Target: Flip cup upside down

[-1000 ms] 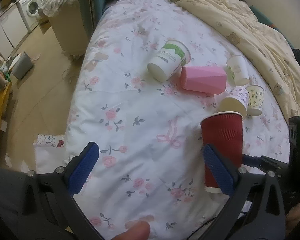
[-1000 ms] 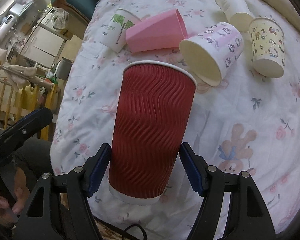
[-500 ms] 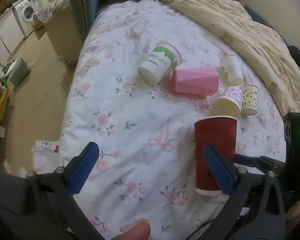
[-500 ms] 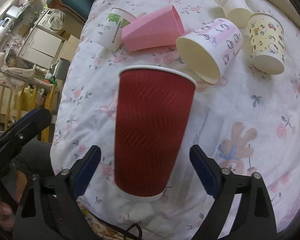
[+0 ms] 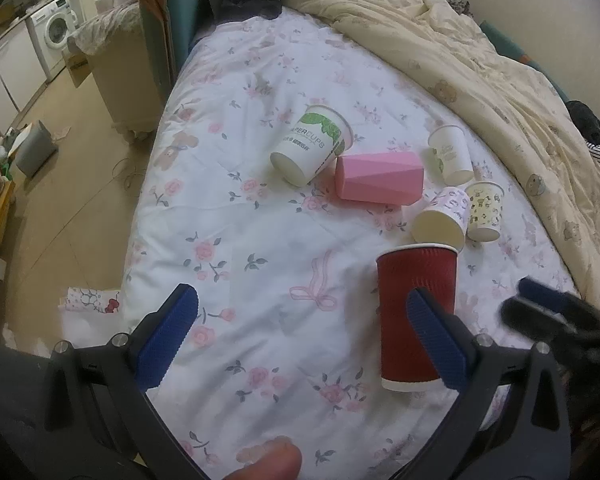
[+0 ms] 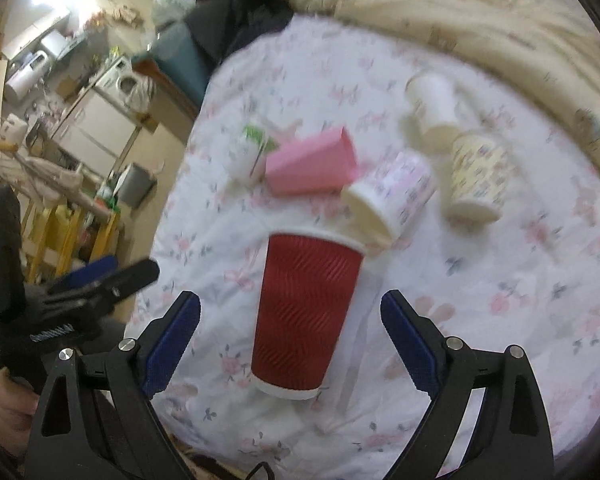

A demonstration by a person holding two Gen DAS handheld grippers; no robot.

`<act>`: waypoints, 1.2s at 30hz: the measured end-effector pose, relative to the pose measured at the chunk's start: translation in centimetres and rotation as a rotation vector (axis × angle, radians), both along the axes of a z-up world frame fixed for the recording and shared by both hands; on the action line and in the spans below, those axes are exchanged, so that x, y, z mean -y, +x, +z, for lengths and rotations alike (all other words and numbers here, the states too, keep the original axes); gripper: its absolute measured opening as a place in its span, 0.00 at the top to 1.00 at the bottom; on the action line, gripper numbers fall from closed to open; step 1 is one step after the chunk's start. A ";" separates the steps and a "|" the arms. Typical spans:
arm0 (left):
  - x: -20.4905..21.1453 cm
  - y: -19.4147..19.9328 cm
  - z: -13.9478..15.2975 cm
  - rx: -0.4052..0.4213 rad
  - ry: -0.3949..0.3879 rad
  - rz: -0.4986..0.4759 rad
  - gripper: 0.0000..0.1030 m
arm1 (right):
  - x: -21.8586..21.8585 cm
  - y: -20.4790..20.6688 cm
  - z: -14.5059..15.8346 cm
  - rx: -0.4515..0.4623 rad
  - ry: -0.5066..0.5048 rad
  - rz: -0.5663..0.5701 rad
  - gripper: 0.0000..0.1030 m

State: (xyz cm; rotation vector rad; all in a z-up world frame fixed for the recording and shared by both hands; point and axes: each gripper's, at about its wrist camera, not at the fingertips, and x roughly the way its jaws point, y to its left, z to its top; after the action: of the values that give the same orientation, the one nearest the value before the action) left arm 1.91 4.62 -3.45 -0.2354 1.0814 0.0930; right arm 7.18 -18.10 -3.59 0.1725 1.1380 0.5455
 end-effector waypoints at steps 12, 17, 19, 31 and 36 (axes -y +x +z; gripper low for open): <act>0.8 -0.3 0.9 0.040 -0.004 -0.025 0.00 | 3.5 -2.1 3.2 0.174 -0.038 -0.128 0.09; 1.1 -0.5 1.0 0.040 0.026 -0.020 0.00 | 4.1 -2.5 2.2 0.176 -0.037 -0.180 0.09; 1.2 -0.4 0.9 0.014 0.013 -0.017 0.00 | 4.3 -2.3 2.2 0.170 -0.025 -0.188 0.09; 5.1 0.5 -0.4 -0.125 0.016 -0.034 0.00 | 6.8 -2.0 1.7 0.139 -0.002 -0.304 0.09; 8.0 1.3 -2.3 -0.214 0.030 -0.072 0.01 | 7.9 -1.9 2.1 0.156 -0.031 -0.350 0.09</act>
State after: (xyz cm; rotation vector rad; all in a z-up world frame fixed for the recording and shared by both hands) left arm 3.24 -3.40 -5.74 -0.1610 1.2996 0.0707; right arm 5.31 -25.96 -1.52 0.2909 0.9369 0.2260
